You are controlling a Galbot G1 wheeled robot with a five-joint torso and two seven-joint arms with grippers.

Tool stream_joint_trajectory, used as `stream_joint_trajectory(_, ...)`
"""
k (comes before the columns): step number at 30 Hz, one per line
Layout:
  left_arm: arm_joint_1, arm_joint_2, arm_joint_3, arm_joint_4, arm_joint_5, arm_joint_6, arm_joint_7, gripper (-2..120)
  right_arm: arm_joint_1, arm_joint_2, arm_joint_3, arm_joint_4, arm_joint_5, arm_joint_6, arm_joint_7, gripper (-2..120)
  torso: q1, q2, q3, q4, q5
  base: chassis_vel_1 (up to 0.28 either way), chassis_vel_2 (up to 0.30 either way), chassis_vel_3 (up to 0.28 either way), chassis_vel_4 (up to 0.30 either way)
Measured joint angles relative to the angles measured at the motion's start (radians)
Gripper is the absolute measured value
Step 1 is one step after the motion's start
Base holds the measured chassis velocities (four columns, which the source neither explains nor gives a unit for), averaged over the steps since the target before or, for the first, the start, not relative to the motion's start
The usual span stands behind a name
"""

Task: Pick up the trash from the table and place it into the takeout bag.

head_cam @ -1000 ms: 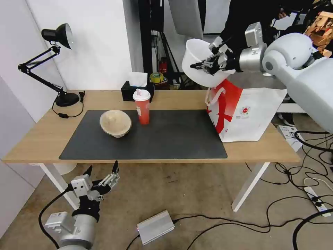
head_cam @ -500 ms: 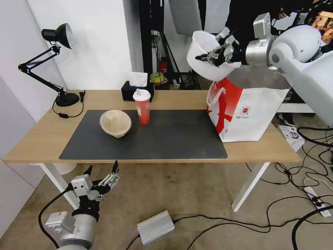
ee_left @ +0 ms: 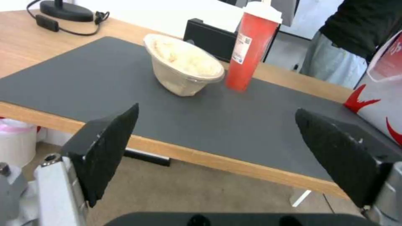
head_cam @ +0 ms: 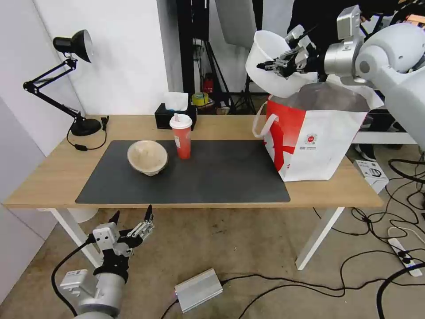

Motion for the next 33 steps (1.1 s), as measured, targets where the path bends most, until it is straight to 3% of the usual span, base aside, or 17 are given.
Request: stream_joint_trajectory(33,0.016,-0.005,0.004,-0.002,0.013,-0.001,0.0,100,-0.205,-0.079,0.152,0.044,-0.004,0.005,0.021,0,0.0,0.0,0.0,0.0,0.0,0.0,0.0,0.0,0.0)
